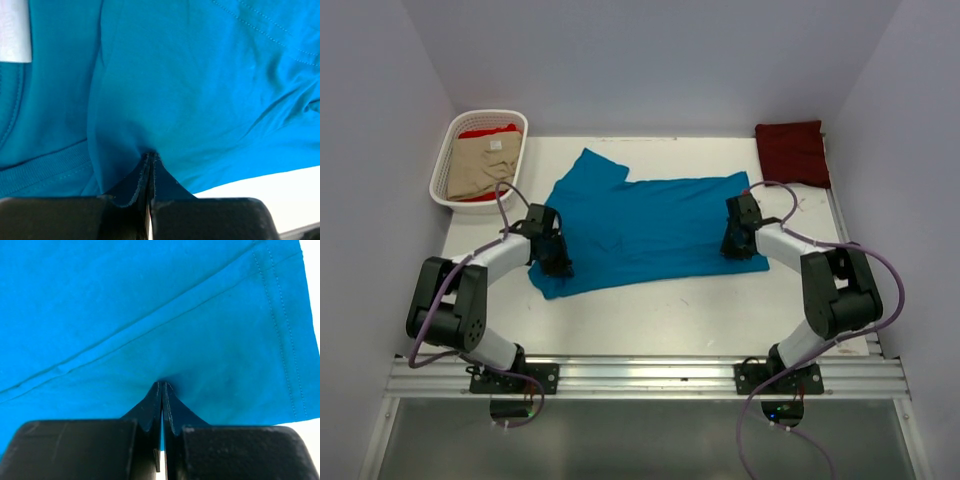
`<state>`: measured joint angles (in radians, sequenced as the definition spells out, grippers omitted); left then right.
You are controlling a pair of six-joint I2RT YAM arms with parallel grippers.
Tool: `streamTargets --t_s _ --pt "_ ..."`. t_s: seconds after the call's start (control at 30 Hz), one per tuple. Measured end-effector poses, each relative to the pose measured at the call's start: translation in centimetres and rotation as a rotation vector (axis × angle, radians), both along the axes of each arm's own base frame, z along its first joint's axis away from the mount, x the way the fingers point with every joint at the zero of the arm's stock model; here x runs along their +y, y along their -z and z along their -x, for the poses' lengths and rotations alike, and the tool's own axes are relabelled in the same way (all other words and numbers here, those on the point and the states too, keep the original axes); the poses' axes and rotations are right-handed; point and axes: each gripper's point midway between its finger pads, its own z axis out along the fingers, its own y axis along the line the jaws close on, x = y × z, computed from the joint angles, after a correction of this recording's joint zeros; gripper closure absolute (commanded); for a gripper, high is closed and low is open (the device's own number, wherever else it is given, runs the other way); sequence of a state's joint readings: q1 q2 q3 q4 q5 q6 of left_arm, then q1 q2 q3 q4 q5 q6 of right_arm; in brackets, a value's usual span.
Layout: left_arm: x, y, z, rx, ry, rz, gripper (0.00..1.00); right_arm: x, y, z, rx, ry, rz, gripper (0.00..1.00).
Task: Fold and stack the t-shirts
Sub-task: Fold the tshirt
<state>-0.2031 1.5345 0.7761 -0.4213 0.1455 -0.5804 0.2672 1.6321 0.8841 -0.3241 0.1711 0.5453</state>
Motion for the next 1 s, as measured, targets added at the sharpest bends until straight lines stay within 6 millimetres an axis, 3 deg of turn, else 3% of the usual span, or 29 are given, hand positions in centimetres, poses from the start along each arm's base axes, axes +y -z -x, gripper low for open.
streamTargets --t_s 0.5,0.63,0.67,0.73,0.77,0.83,0.87,0.93,1.0 --pt "-0.8 0.1 7.5 0.195 0.042 0.094 1.00 0.5 0.2 5.9 0.130 -0.029 -0.042 1.00" --pt "-0.6 -1.0 8.5 0.205 0.040 0.087 1.00 0.7 -0.1 8.0 0.163 -0.047 -0.060 1.00" --pt "-0.5 -1.6 8.3 0.185 0.039 0.087 1.00 0.8 -0.5 8.4 0.166 -0.054 -0.068 1.00" --pt "-0.6 -3.5 6.8 0.106 0.039 0.086 0.96 0.9 -1.8 8.2 0.128 -0.062 -0.078 0.83" --pt "-0.7 -4.7 5.7 0.054 0.038 0.088 0.82 0.9 -2.7 7.9 0.105 -0.068 -0.081 0.58" --pt "-0.9 -7.7 2.9 -0.065 0.036 0.091 0.70 1.1 -4.7 6.7 0.049 -0.080 -0.084 0.40" --pt "-1.0 -9.3 1.4 -0.125 0.033 0.093 0.56 1.3 -6.0 5.7 0.017 -0.089 -0.083 0.28" --pt "-1.3 -11.7 -1.2 -0.231 0.029 0.095 0.43 1.5 -8.7 3.4 -0.057 -0.098 -0.071 0.23" --pt "-1.5 -13.5 -3.6 -0.315 0.023 0.097 0.39 1.6 -10.8 1.4 -0.109 -0.097 -0.053 0.21"
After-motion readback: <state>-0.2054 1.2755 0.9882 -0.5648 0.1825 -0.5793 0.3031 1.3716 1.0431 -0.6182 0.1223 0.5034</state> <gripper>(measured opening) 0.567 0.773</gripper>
